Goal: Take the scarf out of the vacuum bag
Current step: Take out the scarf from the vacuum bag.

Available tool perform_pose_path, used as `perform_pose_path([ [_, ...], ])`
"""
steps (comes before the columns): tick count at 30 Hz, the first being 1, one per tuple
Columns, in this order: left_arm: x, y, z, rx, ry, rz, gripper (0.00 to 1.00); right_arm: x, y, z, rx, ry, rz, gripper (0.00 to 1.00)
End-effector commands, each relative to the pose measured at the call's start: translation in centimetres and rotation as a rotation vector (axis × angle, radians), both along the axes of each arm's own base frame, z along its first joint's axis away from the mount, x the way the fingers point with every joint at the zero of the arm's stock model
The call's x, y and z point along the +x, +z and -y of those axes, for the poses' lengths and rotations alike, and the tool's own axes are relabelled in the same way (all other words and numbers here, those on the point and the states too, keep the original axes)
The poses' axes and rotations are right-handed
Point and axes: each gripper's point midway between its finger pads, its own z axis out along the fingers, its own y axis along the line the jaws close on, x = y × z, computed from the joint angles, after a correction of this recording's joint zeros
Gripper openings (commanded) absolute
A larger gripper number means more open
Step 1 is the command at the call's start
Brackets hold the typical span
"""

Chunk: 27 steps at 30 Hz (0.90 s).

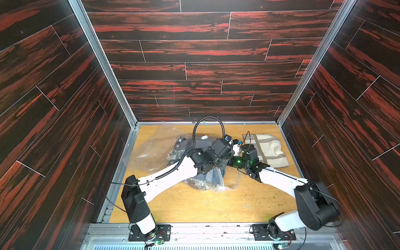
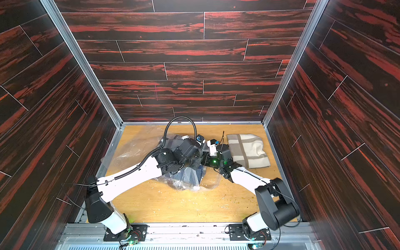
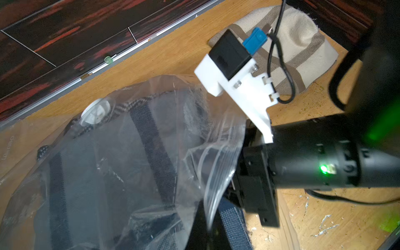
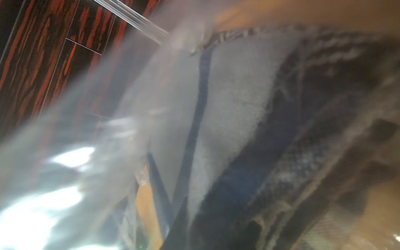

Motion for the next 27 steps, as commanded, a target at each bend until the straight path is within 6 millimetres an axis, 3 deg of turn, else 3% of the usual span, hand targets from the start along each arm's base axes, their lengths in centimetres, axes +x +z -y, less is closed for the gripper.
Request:
perform_pose_path([
  [1,0.7,2.4,-0.4,-0.035,0.019,0.054,0.00,-1.5,1.0,-0.5,-0.015,0.023,-0.025,0.28],
  [12,0.9,2.9,-0.5,-0.042,0.021,0.064,0.00,-3.6,-1.0,-1.6,-0.029,0.054,-0.099,0.32],
  [14,0.9,2.9,-0.6,-0.043,0.023,0.067,0.00,-3.2,-1.4,-1.4,-0.044,0.026,-0.098,0.37],
  [20,0.9,3.1,-0.7,-0.043,0.025,0.071,0.00,-3.2,-1.5,-1.3,-0.055,0.007,-0.088,0.69],
  [27,1.1,3.1,-0.6,-0.041,0.026,0.070,0.00,-3.8,-0.9,-1.4,-0.056,0.004,-0.073,0.68],
])
